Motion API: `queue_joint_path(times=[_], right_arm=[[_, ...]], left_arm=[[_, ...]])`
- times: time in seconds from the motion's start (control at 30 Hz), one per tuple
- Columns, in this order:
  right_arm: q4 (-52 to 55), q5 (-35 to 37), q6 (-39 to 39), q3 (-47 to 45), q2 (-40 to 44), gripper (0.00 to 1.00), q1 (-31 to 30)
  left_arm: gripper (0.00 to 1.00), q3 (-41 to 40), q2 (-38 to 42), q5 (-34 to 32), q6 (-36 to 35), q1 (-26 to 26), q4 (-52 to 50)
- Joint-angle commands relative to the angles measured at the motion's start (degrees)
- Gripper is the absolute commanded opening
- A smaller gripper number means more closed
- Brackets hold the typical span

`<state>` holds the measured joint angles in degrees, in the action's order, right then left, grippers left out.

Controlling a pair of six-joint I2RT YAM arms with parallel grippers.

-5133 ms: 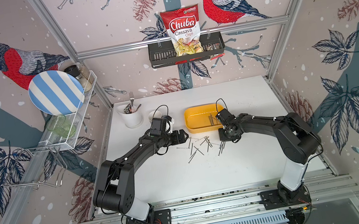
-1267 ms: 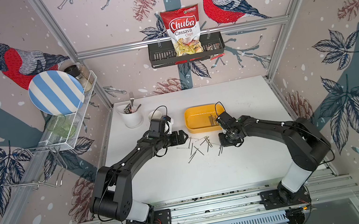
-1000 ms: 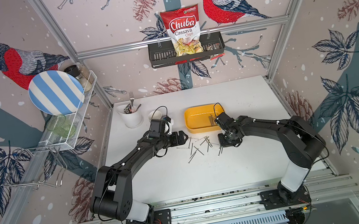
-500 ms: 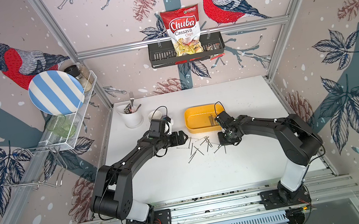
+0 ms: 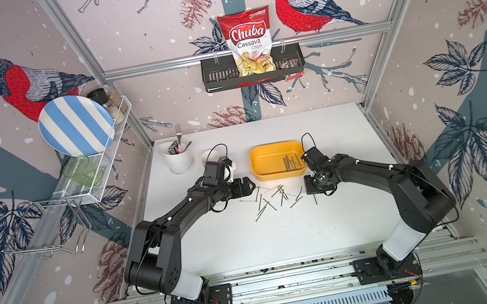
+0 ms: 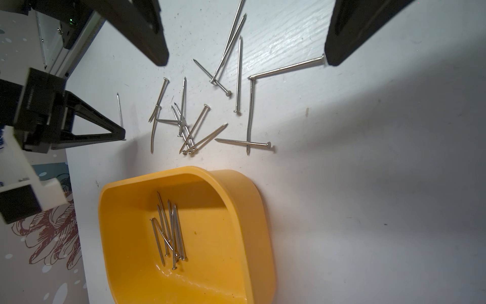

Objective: Put the nails on the desktop into the storage box
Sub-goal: Pick up the nail from the center of the board, then place the nail in the storage box.

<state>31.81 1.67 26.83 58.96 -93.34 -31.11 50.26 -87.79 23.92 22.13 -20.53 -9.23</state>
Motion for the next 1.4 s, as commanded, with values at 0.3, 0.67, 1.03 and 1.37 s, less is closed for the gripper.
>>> queue_joint_path(times=[0.3,0.67,1.03,1.37], right_arm=[[5.86,1.26,-4.4,18.5,-0.79,0.0,1.8],[4.69,0.05,-9.91,37.99,-21.61,0.0,4.06],[1.9,-2.86,-9.65,34.85,-27.81,0.08,3.96],[2.58,-3.06,-10.77,35.26,-22.32,0.26,2.83]], left_arm=[[0.95,1.31,-1.19,0.6,0.99,0.31,3.09],[0.95,1.79,0.35,-0.09,-0.22,0.32,-0.1],[0.95,-1.27,3.0,-1.18,-0.83,0.32,-2.44],[0.95,-1.83,2.0,-1.34,1.72,0.36,-1.69]])
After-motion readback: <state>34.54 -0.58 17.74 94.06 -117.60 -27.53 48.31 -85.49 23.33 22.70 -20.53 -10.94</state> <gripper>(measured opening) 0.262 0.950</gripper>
